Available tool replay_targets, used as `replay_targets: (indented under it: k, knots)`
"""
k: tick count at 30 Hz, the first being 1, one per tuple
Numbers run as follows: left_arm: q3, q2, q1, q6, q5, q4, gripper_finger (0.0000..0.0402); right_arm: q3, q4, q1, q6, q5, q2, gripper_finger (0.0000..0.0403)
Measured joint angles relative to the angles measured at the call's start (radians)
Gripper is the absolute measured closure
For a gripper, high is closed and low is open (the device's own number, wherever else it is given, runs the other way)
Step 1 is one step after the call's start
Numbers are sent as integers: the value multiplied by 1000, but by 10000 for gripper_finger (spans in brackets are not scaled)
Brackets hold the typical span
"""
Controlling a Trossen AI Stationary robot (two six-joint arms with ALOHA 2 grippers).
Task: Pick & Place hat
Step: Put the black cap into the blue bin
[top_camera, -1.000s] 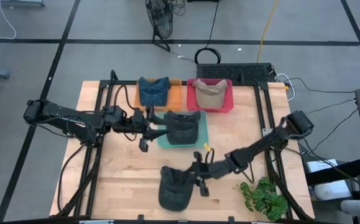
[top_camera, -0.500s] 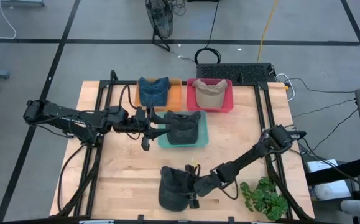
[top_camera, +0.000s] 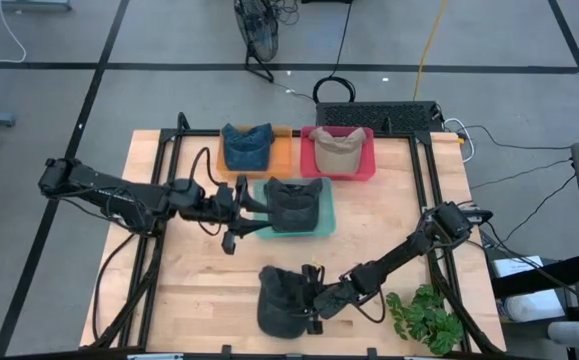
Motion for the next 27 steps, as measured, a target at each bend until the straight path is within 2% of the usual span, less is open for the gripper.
replay_targets:
  k: [3,5,8,11,19,23,27]
  knots:
    - [0,0,-11,3,0,-3,252,0,-16,4,-10,-3,0,380]
    - [0,0,-12,4,-2,-6,252,0,-18,4,-34,-23,0,395]
    - [0,0,-12,3,-8,-7,252,-1,-23,3,-79,-36,-8,393]
    - [0,0,-12,12,-8,-7,252,-4,-68,2,-194,-48,-69,400]
    - [0,0,-13,38,-8,-6,252,-3,-292,-72,-470,-31,-362,402]
    - [0,-1,-13,40,-8,-5,252,-3,-376,-163,-645,-135,-459,402]
    - [-1,-13,-13,41,-8,-3,252,-3,-418,-278,-772,-257,-479,402]
